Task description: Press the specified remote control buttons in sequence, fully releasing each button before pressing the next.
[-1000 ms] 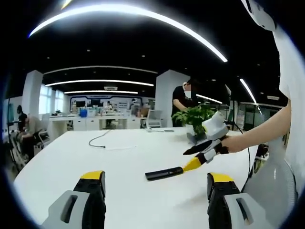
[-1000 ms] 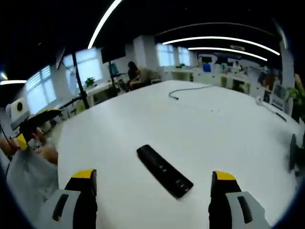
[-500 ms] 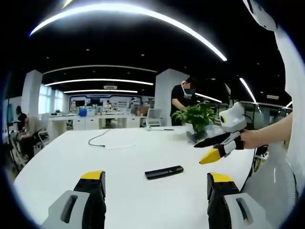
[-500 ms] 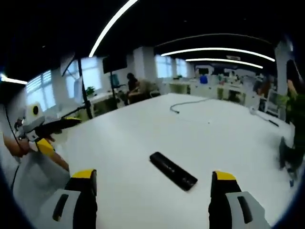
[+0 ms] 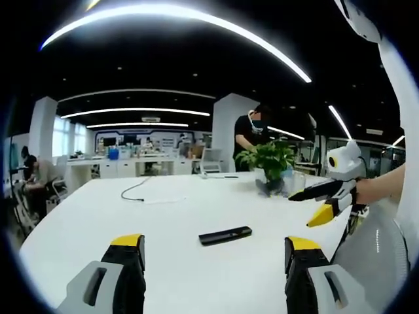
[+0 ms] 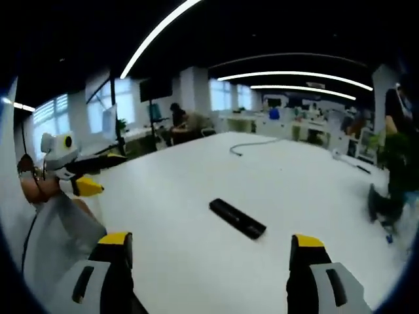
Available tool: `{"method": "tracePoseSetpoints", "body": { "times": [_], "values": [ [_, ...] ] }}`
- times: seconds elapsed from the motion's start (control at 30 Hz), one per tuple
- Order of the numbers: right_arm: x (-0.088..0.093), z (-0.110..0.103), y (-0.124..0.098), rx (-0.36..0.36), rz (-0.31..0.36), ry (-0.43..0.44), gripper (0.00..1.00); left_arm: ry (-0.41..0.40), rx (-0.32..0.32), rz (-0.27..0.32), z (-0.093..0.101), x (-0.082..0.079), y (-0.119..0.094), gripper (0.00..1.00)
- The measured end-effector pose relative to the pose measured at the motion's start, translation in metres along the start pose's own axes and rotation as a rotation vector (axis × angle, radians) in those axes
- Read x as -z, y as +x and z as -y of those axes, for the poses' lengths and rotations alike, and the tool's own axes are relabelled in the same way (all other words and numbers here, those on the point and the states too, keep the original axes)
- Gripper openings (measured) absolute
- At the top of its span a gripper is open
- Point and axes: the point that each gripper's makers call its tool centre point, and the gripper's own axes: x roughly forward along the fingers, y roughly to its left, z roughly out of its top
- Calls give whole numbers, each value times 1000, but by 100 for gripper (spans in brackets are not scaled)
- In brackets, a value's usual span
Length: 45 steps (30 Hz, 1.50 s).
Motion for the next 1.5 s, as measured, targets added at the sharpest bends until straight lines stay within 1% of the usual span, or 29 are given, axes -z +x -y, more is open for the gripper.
{"method": "tracePoseSetpoints", "body": {
  "times": [0.1, 0.27, 0.43, 0.5, 0.6, 0.7, 0.77, 0.83, 0.9, 0.97, 1.03, 1.2, 1.5],
  "values": [
    [7, 0, -11, 23, -6, -4, 99, 2, -1, -2, 0, 0, 0, 91],
    [7, 0, -24, 57, 29, 3, 99, 8, -4, -8, 0, 1, 0, 91],
    [7, 0, -31, 79, 44, -1, 99, 4, -8, -11, -1, 2, -1, 91],
    [4, 1, -35, 94, 55, -29, 99, 2, -11, -12, -1, 2, -1, 91],
    [4, 1, -38, 95, 62, -46, 99, -4, -16, -12, -2, 2, -2, 91],
    [4, 3, -39, 111, 75, -58, 99, -8, -21, -14, -3, 3, -2, 91],
    [5, 9, -40, 145, 70, -91, 99, -12, -20, -16, -2, 3, -2, 91],
    [4, 11, -41, 160, 68, -118, 99, -12, -20, -25, -2, 5, -1, 91],
    [2, 10, -42, 169, 79, -132, 99, -11, -18, -28, -1, 5, -1, 91],
    [2, 9, -42, 160, 85, -120, 99, -8, -21, -32, -1, 6, -2, 91],
    [6, 11, -43, 169, 68, -105, 99, -7, -22, -31, 0, 6, -2, 91],
    [2, 17, -49, 199, 101, -65, 99, -2, -27, -32, 0, 7, -3, 91],
    [1, 20, -52, 214, 109, -34, 99, -5, -18, -22, 1, 6, -3, 92]
  ]
}}
